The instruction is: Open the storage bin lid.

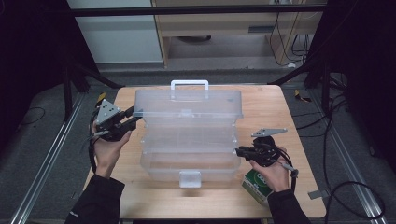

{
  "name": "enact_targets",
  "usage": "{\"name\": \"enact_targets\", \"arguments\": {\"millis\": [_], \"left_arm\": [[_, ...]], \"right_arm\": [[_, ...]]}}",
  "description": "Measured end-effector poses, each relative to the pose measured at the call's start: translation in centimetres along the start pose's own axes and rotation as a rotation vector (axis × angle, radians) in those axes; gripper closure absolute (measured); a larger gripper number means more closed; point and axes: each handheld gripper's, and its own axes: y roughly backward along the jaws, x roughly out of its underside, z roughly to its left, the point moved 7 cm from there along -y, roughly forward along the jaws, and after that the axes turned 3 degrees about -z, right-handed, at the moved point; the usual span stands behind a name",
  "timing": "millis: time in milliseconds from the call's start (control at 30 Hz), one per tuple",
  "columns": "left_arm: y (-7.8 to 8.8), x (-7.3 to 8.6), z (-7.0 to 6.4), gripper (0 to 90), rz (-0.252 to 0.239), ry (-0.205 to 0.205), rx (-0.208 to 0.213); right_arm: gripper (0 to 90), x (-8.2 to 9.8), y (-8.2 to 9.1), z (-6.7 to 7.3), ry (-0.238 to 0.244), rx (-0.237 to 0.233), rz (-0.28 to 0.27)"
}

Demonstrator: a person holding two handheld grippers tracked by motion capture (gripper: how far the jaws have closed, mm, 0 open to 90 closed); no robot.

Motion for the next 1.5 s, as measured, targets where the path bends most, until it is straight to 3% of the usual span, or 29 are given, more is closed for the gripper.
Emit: {"name": "enact_targets", "arguments": {"millis": [367, 933, 1400, 1433, 1467, 1500], "left_arm": [[-1.4, -1.1, 0.8, 73.3, 0.007, 0.007, -0.041], [-3.6, -2.4, 1.9, 76.6, 0.009, 0.076, -0.083], [-6.3, -3.5, 3.0, 77.2, 0.045, 0.073, -0.119], [-6.5, -3.7, 3.5, 77.2, 0.038, 0.037, -0.138], [-6.7, -3.6, 3.2, 77.2, 0.048, 0.076, -0.118], [-6.8, -3.6, 3.3, 77.2, 0.049, 0.076, -0.118]], "right_arm": [[77.8, 0.0, 0.0, -0.1, 0.000, 0.001, -0.001], [77.7, 0.0, 0.0, 0.0, 0.004, 0.005, 0.003], [77.6, 0.0, 0.0, 0.0, 0.009, 0.005, 0.005], [77.6, 0.0, 0.0, 0.1, 0.003, 0.004, 0.007], [77.5, 0.0, 0.0, 0.0, 0.006, 0.005, 0.006], [77.5, 0.0, 0.0, 0.0, 0.007, 0.006, 0.006]]}}
